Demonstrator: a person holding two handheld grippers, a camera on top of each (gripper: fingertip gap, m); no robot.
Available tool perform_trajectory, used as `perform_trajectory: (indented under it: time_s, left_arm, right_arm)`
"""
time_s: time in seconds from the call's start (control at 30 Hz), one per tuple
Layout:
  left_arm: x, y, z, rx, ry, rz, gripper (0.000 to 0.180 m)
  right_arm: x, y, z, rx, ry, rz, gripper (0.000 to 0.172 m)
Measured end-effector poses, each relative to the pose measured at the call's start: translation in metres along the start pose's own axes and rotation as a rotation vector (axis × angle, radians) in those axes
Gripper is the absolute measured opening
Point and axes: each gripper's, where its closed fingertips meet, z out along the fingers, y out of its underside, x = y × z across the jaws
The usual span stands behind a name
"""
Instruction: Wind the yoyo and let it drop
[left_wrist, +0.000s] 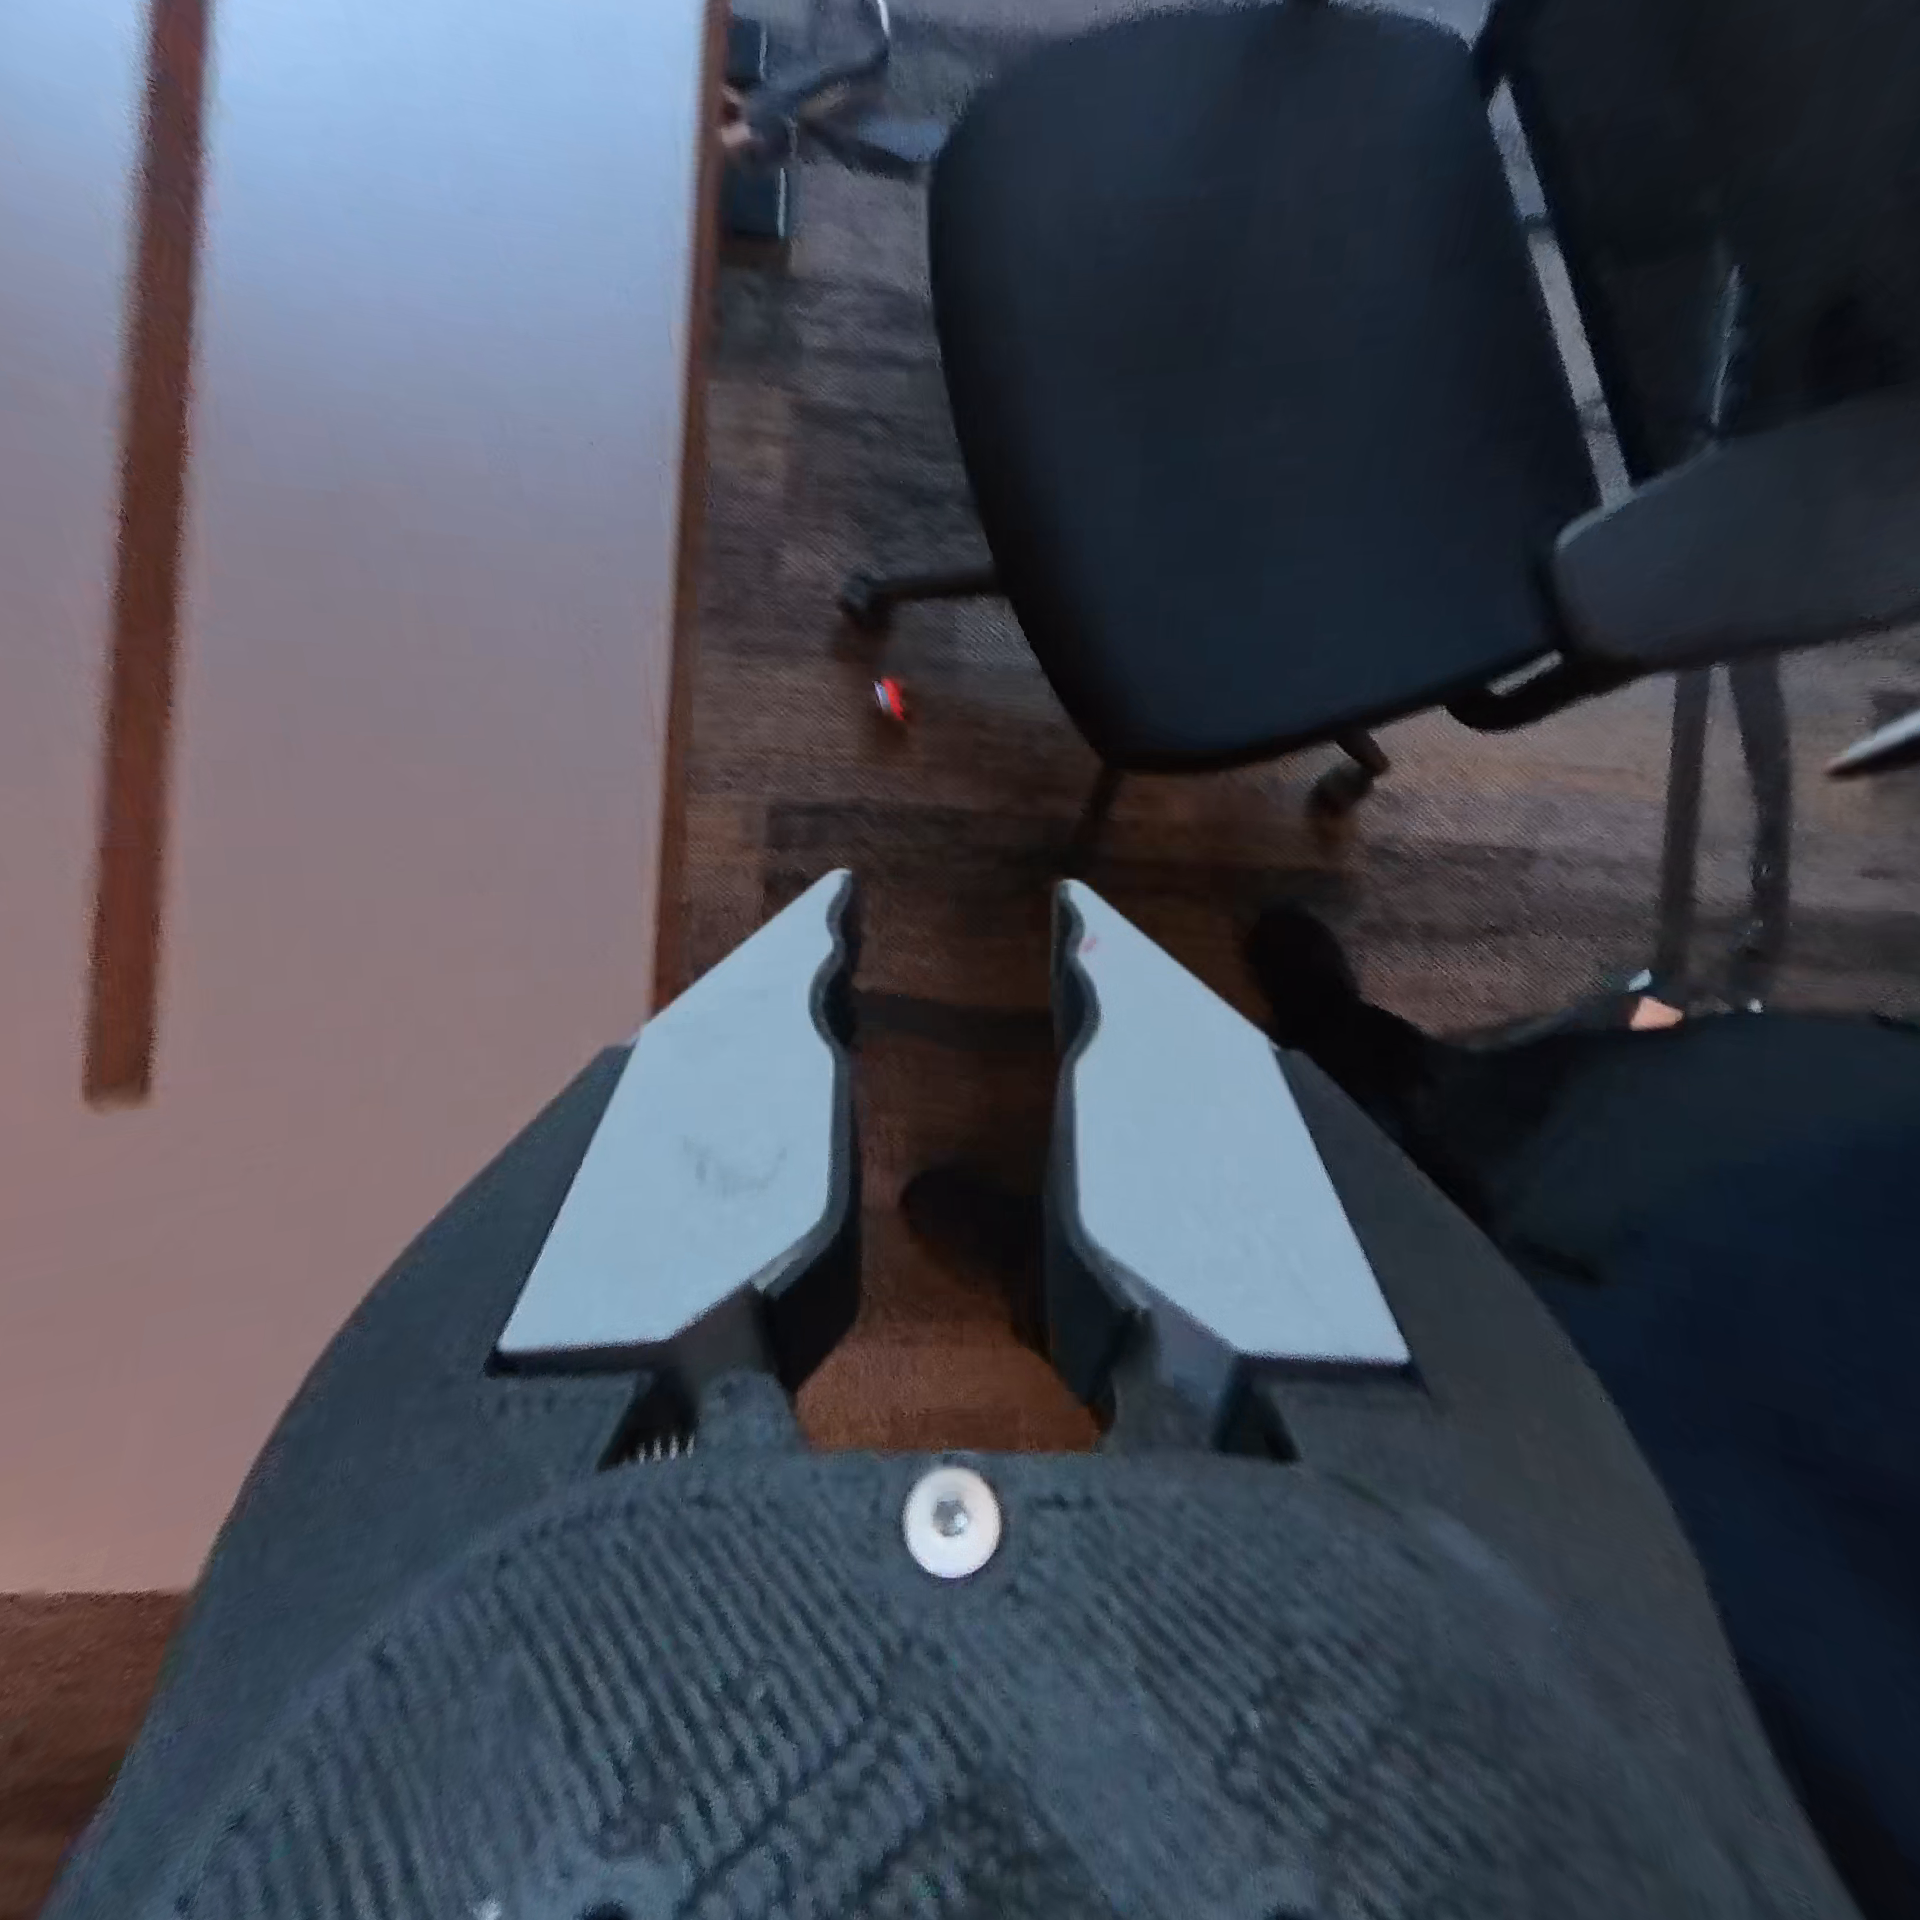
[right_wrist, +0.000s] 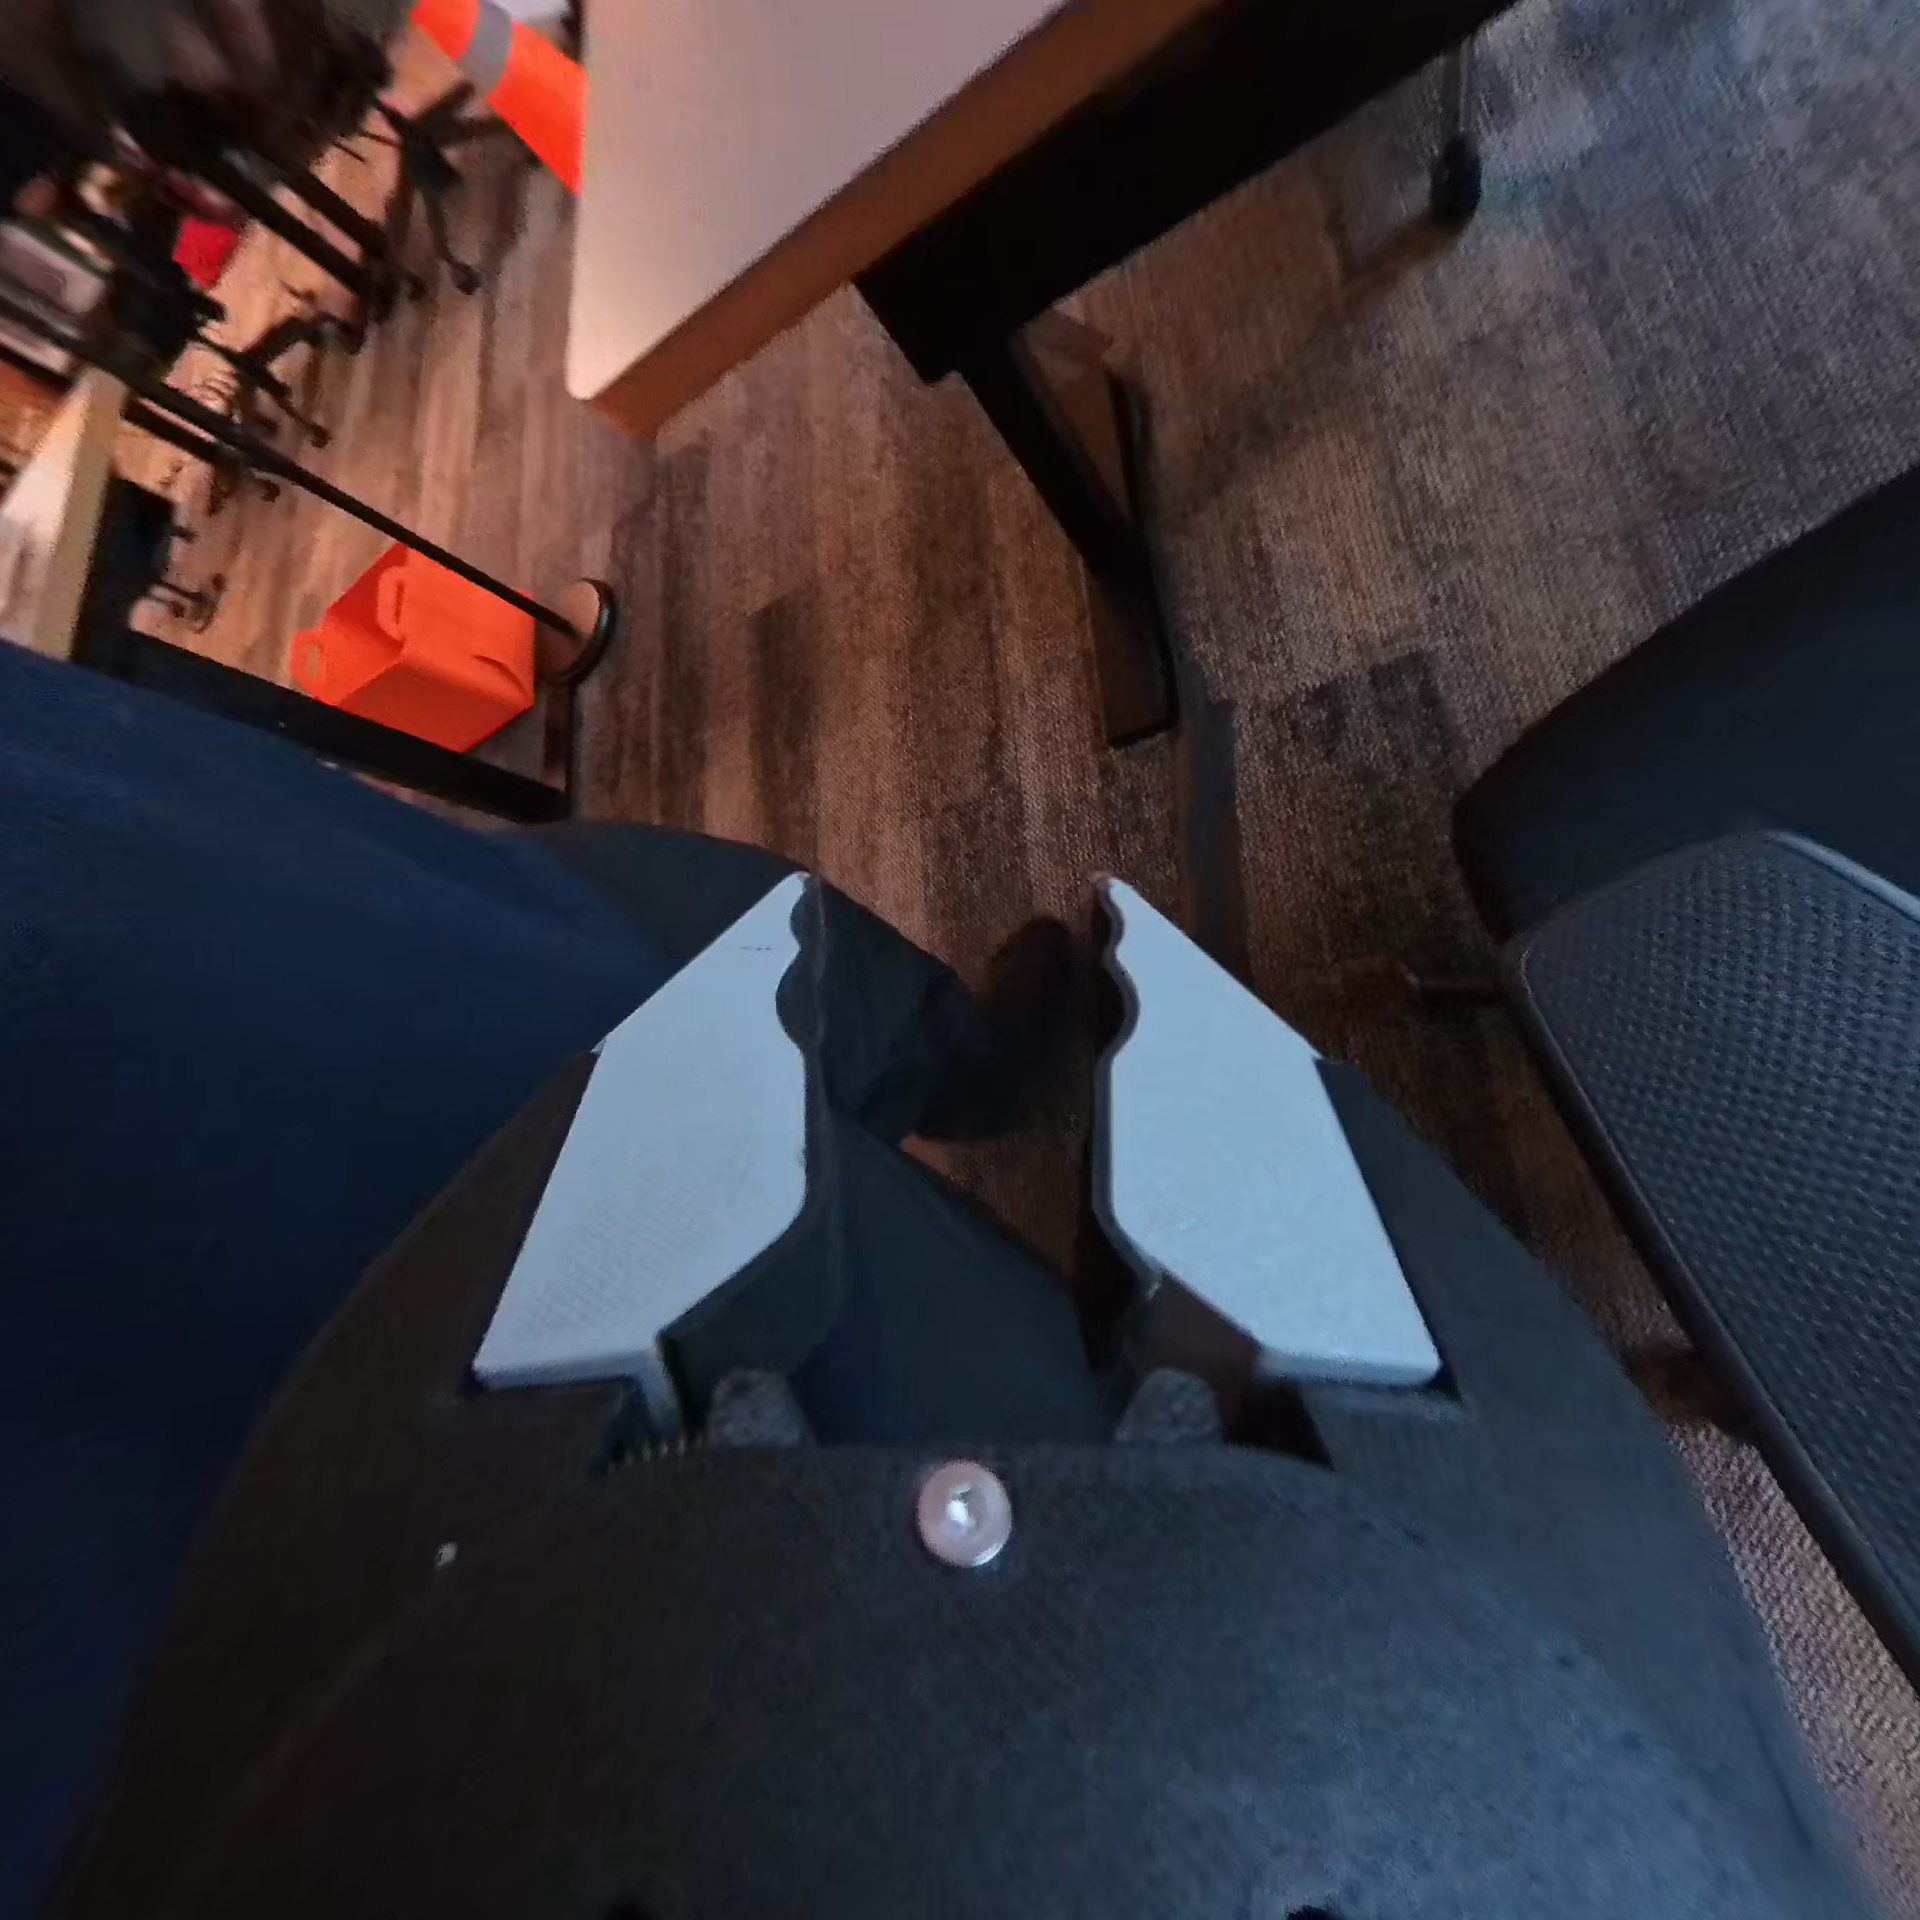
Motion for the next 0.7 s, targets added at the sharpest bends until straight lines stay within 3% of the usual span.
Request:
perform_trajectory:
  time_s: [0.13,0.2,0.3,0.5,0.57,0.63,0.7]
  left_arm:
    - [-0.051,-0.028,0.007,0.129,0.019,-0.001,0.053]
    - [-0.073,-0.041,0.013,0.242,0.058,0.026,0.053]
    - [-0.087,-0.046,0.026,0.36,0.187,0.106,0.067]
    - [-0.123,-0.055,0.068,0.446,0.197,0.241,0.078]
    - [-0.129,-0.065,0.088,0.457,0.22,0.238,0.084]
    - [-0.138,-0.073,0.116,0.436,0.235,0.212,0.09]
    - [-0.157,-0.081,0.145,0.412,0.189,0.188,0.093]
  right_arm:
    - [0.016,0.006,0.047,-0.068,0.107,0.065,0.056]
    - [0.022,0.009,0.071,-0.106,0.173,0.096,0.056]
    - [0.023,0.007,0.106,-0.146,0.27,0.191,0.055]
    - [0.028,-0.006,0.181,-0.231,0.349,0.329,0.059]
    - [0.048,-0.006,0.208,-0.266,0.383,0.335,0.064]
    - [0.074,0.001,0.244,-0.297,0.379,0.392,0.081]
    - [0.108,0.016,0.287,-0.334,0.368,0.464,0.08]
